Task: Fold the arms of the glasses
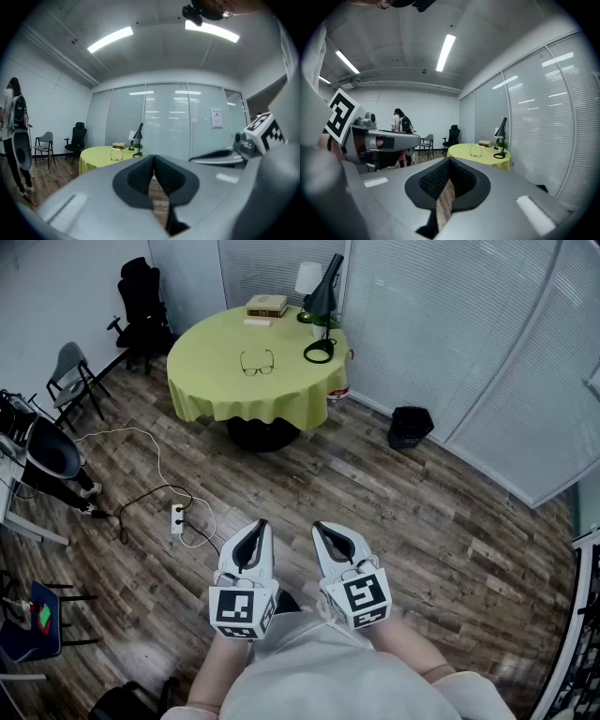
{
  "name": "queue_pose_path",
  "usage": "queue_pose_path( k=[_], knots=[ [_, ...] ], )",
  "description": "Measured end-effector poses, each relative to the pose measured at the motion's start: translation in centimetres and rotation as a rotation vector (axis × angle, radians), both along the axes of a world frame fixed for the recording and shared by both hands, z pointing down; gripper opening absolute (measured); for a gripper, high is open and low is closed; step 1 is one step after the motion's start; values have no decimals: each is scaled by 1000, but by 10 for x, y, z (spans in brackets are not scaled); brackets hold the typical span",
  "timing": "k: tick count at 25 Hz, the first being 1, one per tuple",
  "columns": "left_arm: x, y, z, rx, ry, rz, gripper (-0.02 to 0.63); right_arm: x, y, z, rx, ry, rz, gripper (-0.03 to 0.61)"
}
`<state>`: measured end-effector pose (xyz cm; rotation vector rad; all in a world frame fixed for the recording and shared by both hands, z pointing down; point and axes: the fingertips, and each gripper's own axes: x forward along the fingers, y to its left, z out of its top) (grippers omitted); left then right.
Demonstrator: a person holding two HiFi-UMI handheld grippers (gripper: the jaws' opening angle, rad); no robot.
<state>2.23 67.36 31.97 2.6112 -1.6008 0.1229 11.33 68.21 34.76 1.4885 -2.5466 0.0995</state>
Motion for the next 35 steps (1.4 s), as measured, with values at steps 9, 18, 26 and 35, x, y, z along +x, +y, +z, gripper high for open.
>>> queue_pose_path(
  k=[9,18,26,35],
  knots=[
    [-5,-6,3,-12,-2,-3,6,-3,-5,0,-1,9,0,-1],
    [-4,-9,16,-44,-9,-5,6,3,-8,15,-47,-29,15,0],
    [-9,-40,35,-73,-22,16,6,-4,-36,33,-89,-62,19,0],
    [-35,-132,38,-84,2,33,6,-25,-116,47,-131,18,38,0]
  ],
)
